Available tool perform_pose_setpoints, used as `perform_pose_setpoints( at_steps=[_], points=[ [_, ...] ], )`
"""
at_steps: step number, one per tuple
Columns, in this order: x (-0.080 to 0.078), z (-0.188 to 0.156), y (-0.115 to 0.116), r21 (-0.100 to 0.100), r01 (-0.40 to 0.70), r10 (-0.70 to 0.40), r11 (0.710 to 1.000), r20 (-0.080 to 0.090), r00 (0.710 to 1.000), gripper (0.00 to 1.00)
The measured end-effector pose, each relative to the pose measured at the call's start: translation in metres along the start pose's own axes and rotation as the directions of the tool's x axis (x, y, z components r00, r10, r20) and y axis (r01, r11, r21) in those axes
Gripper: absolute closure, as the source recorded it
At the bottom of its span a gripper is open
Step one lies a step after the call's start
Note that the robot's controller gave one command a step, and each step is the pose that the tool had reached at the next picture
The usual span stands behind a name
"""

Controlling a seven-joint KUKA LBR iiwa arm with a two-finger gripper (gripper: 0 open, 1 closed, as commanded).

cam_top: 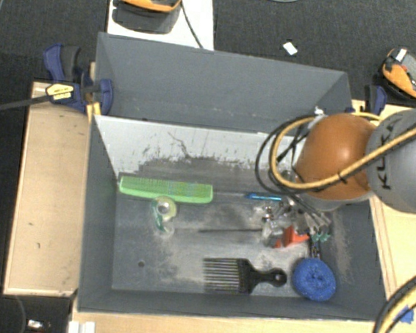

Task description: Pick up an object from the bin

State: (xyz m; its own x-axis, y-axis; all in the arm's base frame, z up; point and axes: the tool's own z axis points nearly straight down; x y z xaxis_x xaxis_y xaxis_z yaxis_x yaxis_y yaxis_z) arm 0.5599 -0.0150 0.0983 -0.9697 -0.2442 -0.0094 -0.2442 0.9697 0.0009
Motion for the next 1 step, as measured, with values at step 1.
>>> perform_pose_setpoints(
  at_steps=[1],
  points=[
    [-0.0003,-0.0228,0.0001,0.0,-0.001,0.001,1.0,0.001,1.0,1.0]
  ],
)
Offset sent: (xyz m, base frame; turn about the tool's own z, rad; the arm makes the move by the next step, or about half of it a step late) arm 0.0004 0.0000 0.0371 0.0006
